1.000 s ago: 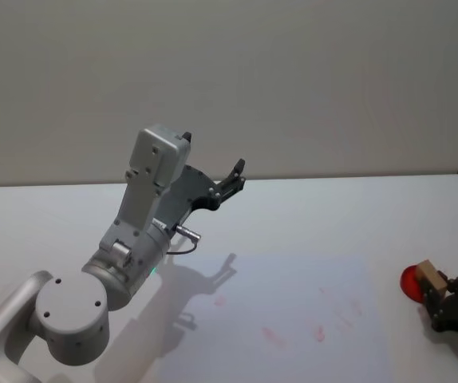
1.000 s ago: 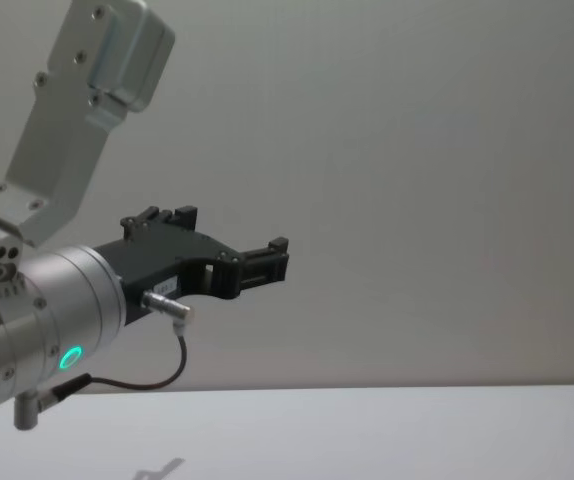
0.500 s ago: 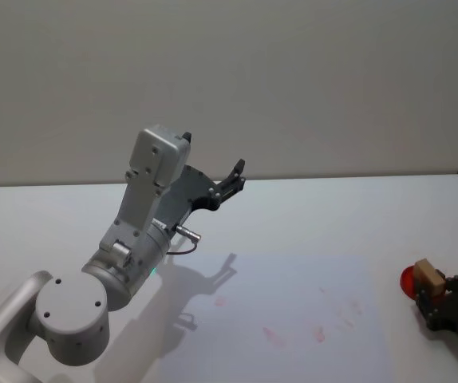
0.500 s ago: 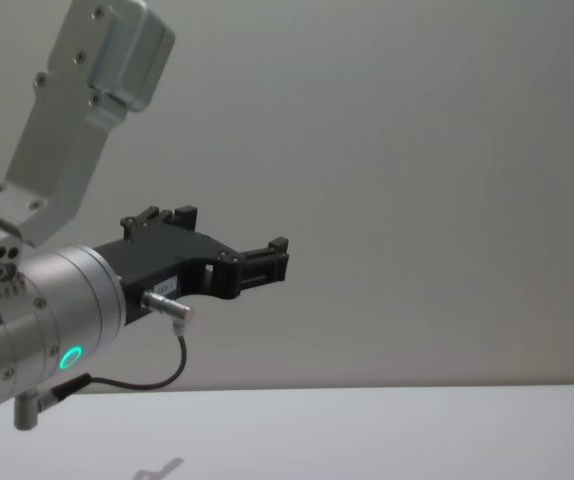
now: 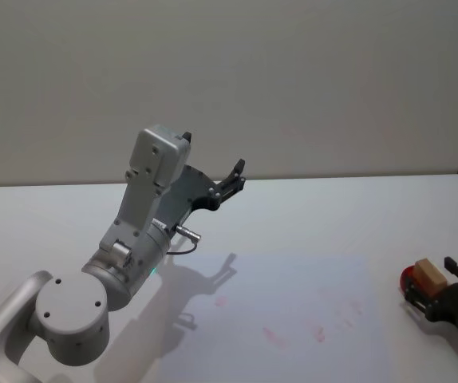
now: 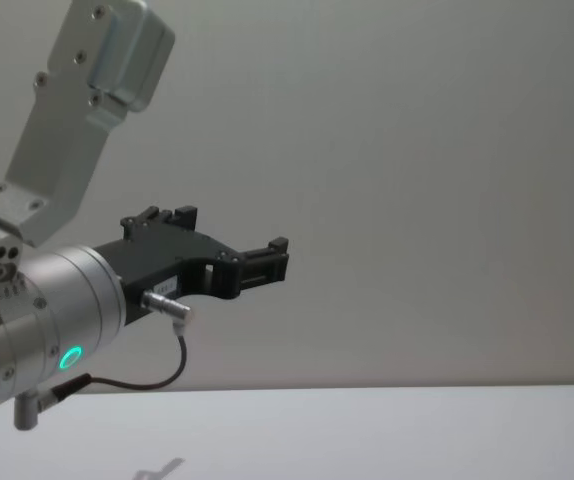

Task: Use the one hand to pick up the stamp and affix it onto the A4 paper.

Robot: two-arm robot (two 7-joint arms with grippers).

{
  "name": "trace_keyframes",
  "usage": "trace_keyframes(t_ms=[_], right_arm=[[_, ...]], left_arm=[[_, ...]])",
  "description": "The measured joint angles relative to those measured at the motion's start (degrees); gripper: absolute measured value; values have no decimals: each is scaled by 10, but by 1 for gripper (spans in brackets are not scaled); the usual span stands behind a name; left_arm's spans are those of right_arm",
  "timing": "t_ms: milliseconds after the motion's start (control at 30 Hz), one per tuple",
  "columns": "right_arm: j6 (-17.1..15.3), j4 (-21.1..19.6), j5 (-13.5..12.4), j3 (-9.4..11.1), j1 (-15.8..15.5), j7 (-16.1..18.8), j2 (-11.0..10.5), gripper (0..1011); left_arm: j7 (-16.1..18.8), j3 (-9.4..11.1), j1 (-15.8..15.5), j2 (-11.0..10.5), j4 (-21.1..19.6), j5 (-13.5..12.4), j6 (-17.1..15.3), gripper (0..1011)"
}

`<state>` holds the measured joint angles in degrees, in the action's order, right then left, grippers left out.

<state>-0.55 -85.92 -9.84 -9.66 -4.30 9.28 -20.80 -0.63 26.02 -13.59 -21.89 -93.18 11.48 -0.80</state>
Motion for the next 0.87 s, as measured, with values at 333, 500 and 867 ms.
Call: trace_keyframes(t_ms=[333,500,867], right_arm=[[5,-17,-23,5,-2,-8,1,1001],[7,-30,-32,8,-8,-15,0,1001],[9,-50,-44,13,-19,-26,-3,1001]], left_arm=[[0,0,0,0,0,0,0,1001],[0,0,0,0,0,0,0,1001],[0,0,0,0,0,0,0,1001]])
